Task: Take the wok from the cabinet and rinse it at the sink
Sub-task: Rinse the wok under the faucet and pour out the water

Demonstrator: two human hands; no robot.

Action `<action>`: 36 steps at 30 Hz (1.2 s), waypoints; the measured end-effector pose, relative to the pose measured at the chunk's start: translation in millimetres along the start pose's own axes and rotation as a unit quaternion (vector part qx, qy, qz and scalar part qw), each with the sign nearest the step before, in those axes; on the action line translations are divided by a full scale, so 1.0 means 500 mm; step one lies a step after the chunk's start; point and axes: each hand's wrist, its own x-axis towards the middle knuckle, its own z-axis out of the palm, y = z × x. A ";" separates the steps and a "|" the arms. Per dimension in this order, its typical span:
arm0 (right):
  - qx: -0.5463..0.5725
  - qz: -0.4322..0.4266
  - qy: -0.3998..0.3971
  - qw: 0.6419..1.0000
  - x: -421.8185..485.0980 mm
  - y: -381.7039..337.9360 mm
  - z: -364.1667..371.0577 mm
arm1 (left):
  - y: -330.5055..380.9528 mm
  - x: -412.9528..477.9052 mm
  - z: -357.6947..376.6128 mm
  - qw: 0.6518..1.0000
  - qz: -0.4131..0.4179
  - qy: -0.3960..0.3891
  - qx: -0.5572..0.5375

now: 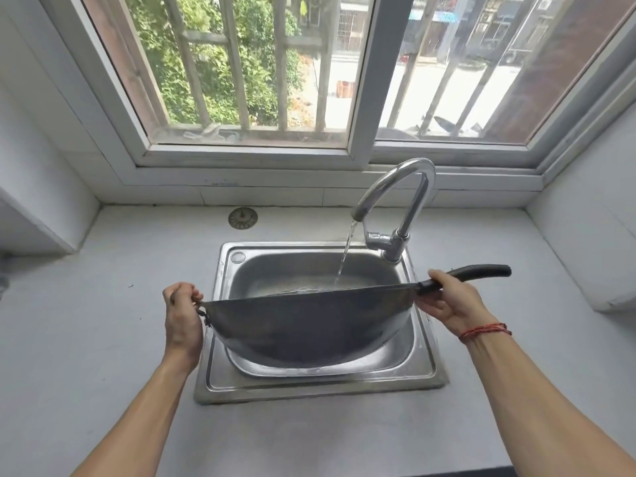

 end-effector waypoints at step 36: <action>0.093 0.029 -0.003 0.995 0.121 0.029 0.085 | -0.003 0.073 -0.001 0.976 -0.142 -0.006 0.164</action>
